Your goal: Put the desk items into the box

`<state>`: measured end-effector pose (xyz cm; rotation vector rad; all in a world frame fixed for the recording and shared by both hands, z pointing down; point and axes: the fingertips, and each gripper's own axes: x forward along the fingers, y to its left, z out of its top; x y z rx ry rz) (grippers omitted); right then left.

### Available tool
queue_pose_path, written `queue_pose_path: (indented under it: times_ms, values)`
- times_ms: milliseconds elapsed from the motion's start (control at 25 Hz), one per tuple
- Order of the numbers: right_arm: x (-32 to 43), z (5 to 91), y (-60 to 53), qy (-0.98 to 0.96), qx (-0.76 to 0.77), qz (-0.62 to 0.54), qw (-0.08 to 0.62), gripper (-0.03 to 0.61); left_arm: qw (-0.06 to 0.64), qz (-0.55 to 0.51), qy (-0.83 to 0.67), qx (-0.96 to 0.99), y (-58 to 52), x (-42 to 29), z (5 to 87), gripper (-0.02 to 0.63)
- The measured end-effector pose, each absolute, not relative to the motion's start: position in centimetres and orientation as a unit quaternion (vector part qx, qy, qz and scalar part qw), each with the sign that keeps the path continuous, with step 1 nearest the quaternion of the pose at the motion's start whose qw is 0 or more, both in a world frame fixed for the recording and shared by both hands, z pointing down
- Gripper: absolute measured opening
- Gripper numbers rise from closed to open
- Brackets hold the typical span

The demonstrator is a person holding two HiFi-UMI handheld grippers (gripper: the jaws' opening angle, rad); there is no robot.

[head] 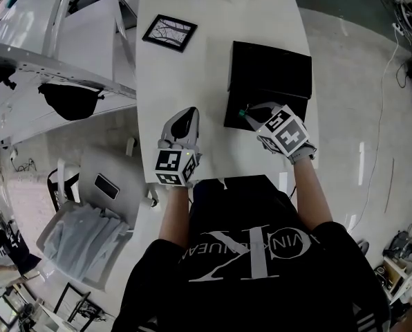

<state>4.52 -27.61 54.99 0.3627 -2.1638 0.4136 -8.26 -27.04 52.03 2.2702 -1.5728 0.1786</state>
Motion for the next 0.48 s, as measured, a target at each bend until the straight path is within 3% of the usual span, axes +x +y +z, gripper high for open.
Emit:
queue_pose_path:
  times_ms: [480]
  values:
    - [4.9,53.4,-28.0,-0.879,0.185,0.169,0.406,0.020,0.178,0.066,-0.556,0.809,-25.9,-8.6,51.2,0.008]
